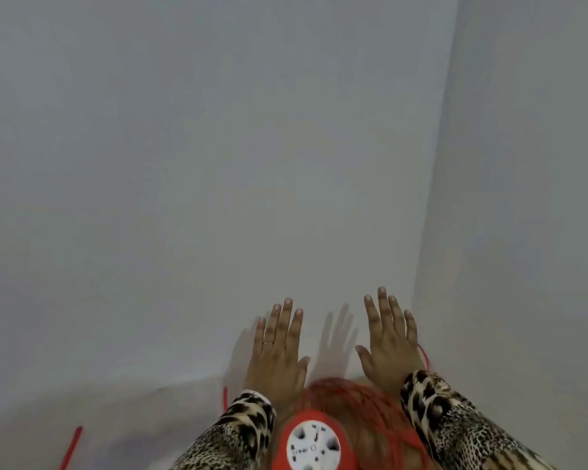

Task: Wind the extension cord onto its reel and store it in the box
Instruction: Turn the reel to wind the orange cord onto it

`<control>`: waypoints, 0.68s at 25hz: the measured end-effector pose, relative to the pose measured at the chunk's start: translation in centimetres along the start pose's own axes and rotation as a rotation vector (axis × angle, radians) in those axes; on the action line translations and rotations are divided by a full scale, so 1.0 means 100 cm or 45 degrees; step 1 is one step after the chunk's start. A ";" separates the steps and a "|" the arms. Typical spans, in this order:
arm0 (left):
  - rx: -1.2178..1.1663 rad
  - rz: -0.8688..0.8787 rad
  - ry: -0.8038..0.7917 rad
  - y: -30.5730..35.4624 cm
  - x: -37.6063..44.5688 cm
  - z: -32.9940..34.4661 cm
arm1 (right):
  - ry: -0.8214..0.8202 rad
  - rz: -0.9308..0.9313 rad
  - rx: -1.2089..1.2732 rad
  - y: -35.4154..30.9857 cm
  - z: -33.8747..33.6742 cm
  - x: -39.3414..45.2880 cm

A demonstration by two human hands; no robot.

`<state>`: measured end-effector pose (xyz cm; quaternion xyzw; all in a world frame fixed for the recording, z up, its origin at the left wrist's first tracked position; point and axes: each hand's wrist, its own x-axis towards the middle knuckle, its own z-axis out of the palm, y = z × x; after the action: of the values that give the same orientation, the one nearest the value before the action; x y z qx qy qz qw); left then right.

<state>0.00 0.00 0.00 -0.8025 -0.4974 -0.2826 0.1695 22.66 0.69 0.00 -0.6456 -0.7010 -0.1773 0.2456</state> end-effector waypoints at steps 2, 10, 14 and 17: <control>0.028 0.032 -0.046 0.004 -0.016 0.023 | -0.210 0.104 0.012 0.020 0.020 -0.023; -0.082 -0.421 -0.988 0.022 -0.073 0.110 | -0.481 0.274 0.055 0.027 0.071 -0.100; -0.340 -0.903 -1.179 0.020 -0.064 0.118 | -0.447 0.170 0.255 -0.007 0.070 -0.115; -0.569 -1.128 -1.075 0.014 -0.073 0.121 | -0.457 0.116 0.544 -0.026 0.068 -0.139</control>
<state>2.13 0.90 -14.00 -0.5793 -0.7342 -0.0826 -0.3442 19.92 -7.13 -13.37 -0.6311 -0.7251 0.1027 0.2559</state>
